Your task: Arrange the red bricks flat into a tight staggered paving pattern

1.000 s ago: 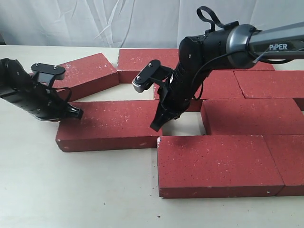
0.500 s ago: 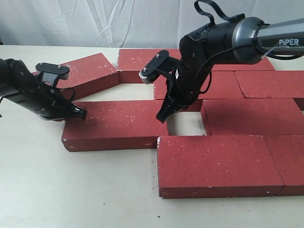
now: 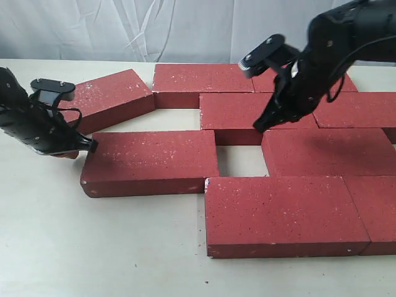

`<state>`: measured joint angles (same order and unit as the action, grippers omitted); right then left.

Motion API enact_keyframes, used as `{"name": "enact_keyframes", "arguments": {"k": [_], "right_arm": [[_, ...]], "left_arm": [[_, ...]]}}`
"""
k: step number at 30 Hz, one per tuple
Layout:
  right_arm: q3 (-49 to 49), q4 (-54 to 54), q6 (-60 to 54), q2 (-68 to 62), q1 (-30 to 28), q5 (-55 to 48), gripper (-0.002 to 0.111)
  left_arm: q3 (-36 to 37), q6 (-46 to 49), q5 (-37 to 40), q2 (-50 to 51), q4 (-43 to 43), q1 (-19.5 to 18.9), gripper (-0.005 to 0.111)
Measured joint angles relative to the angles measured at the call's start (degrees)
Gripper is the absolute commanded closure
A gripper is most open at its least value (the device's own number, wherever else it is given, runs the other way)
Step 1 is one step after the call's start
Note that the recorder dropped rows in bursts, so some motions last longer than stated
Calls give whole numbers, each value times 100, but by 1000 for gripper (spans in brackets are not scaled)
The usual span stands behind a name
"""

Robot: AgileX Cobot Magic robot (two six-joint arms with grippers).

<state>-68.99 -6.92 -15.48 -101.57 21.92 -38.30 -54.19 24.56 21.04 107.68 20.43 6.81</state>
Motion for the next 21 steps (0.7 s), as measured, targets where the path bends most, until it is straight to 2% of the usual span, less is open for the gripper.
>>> {"name": "enact_keyframes", "arguments": {"k": [3, 5, 14, 21], "right_arm": [[180, 231, 0, 323, -409, 318, 109], [276, 303, 0, 416, -545, 485, 109], [367, 416, -11, 400, -624, 705, 109], [367, 450, -11, 400, -624, 828, 109]], "left_arm": [[-10, 0, 179, 136, 38, -14, 107], [-10, -9, -10, 174, 104, -14, 107], [-22, -9, -139, 208, 185, -2, 107], [-55, -9, -315, 245, 195, 412, 107]]}}
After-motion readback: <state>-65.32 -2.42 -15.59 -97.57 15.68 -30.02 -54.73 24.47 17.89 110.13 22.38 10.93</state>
